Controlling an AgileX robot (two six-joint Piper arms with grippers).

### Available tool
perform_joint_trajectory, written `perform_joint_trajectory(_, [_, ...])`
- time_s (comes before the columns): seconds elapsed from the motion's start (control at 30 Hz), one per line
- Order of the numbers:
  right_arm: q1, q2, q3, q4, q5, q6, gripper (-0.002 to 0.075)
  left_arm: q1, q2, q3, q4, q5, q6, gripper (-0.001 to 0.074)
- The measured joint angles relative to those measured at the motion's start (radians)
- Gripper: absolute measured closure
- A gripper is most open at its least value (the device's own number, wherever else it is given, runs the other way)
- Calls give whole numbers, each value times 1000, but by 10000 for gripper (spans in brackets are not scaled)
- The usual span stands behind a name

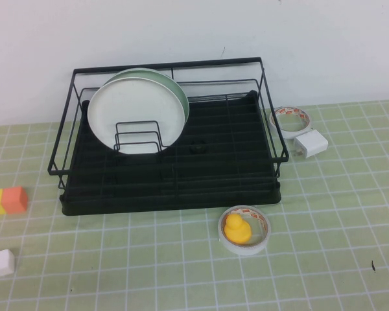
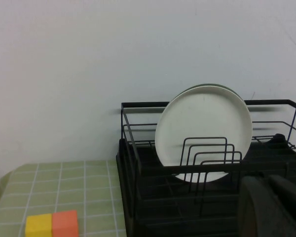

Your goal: Place plate on rack

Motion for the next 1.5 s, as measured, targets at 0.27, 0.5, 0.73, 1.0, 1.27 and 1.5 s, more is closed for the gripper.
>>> perform_joint_trajectory(0.27, [0, 0, 0, 0, 0, 0, 726, 38, -1, 0, 1, 2, -9, 737])
perform_joint_trajectory(0.5, [0, 0, 0, 0, 0, 0, 726, 39, 6, -17, 1, -23, -5, 737])
perform_joint_trajectory(0.73, [0, 0, 0, 0, 0, 0, 726, 39, 6, -18, 2, -23, -3, 737])
perform_joint_trajectory(1.0, [0, 0, 0, 0, 0, 0, 726, 39, 3, -10, 796, 38, -824, 737])
perform_joint_trajectory(1.27, [0, 0, 0, 0, 0, 0, 726, 39, 1, 0, 1887, 349, -2170, 737])
perform_joint_trajectory(1.5, [0, 0, 0, 0, 0, 0, 726, 39, 0, 0, 1903, 401, -2129, 737])
